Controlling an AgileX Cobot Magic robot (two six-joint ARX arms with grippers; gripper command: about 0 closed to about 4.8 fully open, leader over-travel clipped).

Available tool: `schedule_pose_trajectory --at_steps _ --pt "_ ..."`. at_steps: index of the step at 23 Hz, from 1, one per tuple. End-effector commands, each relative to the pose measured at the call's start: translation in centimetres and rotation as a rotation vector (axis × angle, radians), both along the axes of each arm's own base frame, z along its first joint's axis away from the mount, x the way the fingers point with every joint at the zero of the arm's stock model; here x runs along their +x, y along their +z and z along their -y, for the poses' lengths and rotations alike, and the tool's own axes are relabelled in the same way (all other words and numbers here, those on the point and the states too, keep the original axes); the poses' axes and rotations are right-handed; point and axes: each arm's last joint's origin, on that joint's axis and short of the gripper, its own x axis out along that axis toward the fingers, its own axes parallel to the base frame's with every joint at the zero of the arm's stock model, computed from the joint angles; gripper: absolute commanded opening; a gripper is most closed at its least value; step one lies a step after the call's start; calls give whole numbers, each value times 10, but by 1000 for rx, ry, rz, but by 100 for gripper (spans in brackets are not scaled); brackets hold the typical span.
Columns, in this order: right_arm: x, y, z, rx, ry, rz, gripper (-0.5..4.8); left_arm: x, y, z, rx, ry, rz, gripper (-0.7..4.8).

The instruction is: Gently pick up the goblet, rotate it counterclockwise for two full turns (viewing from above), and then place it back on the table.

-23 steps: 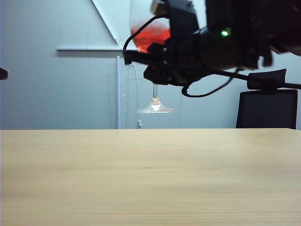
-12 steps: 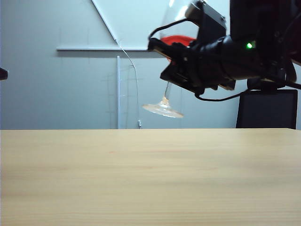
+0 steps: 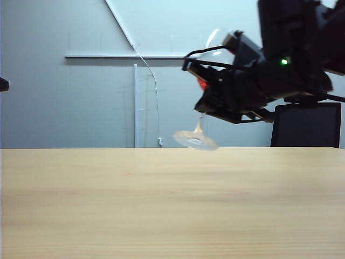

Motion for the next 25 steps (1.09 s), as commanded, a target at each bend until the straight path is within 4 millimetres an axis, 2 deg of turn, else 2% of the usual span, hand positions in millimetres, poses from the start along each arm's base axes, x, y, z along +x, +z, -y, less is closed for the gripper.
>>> schedule_pose_trajectory --at_steps 1,11,25 --pt "11 17 -8 -98 26 37 -6 0 2 0 -7 -2 12 -5" --pt "21 31 -17 -299 69 60 -6 0 2 0 -7 -2 12 -5" --pt "18 30 -25 -581 112 151 -6 0 2 0 -7 -2 12 -5"
